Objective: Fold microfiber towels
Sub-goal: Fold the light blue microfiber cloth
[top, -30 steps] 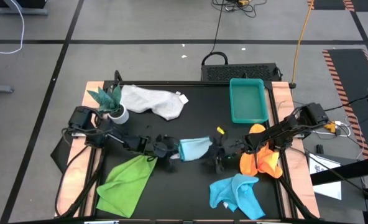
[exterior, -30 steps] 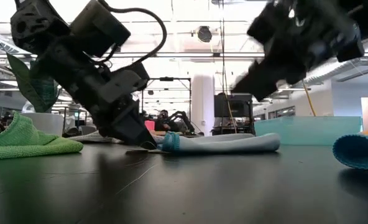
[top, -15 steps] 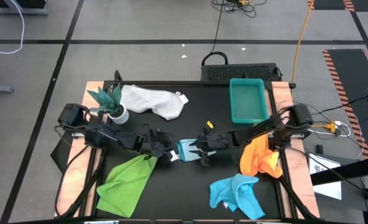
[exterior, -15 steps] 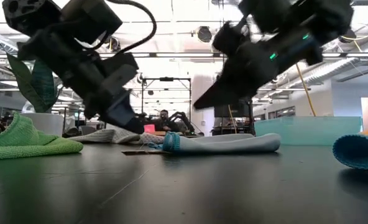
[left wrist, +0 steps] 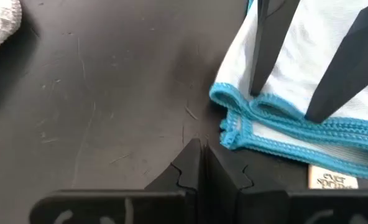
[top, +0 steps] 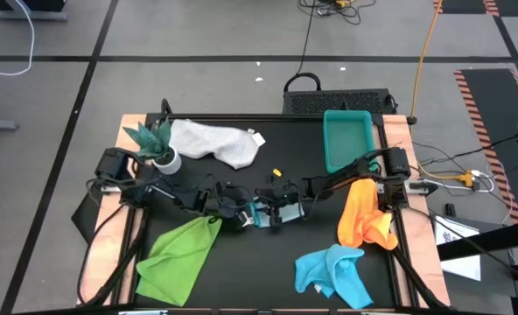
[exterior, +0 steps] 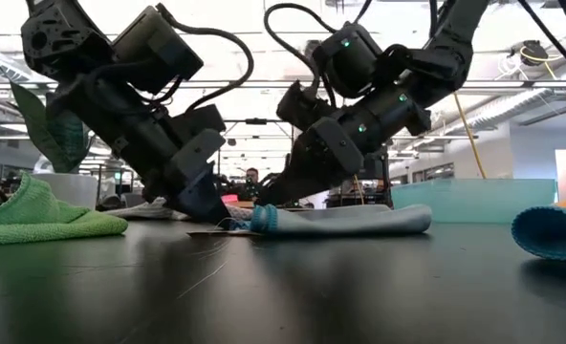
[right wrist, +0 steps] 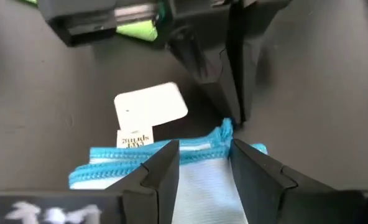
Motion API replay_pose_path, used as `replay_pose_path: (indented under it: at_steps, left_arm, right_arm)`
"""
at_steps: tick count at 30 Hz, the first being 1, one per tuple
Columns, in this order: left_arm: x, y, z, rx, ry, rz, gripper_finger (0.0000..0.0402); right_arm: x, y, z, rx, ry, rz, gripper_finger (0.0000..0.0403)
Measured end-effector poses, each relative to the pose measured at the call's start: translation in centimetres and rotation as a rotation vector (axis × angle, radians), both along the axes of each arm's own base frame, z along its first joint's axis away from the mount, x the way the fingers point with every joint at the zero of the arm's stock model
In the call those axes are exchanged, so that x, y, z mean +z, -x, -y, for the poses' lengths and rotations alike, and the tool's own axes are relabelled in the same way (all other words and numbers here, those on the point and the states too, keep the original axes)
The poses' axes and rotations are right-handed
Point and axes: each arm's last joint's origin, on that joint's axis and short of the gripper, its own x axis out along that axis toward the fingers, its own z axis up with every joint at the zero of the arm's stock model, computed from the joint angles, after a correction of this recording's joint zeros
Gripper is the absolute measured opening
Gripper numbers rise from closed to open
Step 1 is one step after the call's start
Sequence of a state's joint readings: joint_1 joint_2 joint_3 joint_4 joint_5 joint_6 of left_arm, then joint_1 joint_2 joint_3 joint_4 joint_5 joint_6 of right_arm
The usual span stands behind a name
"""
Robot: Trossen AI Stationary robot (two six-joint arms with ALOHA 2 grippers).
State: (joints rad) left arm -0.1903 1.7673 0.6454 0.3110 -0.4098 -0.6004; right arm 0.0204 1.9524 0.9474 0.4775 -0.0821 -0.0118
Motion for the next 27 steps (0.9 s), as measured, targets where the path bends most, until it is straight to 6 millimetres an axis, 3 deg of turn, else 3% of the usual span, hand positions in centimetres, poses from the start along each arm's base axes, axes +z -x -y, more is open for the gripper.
replay_pose_path:
  at_steps: [4, 11, 15, 22, 27]
  left_arm:
    - [0.0, 0.0, 0.1, -0.014, 0.006, 0.002, 0.0026]
    - [0.0, 0.0, 0.1, -0.024, -0.001, -0.005, 0.0026]
    - [0.0, 0.0, 0.1, -0.027, -0.003, -0.009, 0.0026]
    - [-0.1, 0.1, 0.1, -0.028, -0.002, -0.024, 0.0026]
    - [-0.1, 0.1, 0.1, -0.038, 0.007, -0.026, 0.0026]
  right_arm:
    - [0.0, 0.0, 0.0, -0.001, 0.003, -0.012, 0.0106]
    - [0.0, 0.4, -0.7, 0.072, -0.018, -0.043, 0.0008]
    - [0.2, 0.3, -1.4, 0.201, -0.060, -0.015, 0.0018]
    - [0.5, 0.0, -0.7, 0.132, -0.049, 0.019, 0.0027]
    - [0.7, -0.1, -0.6, 0.111, -0.078, 0.039, 0.0073]
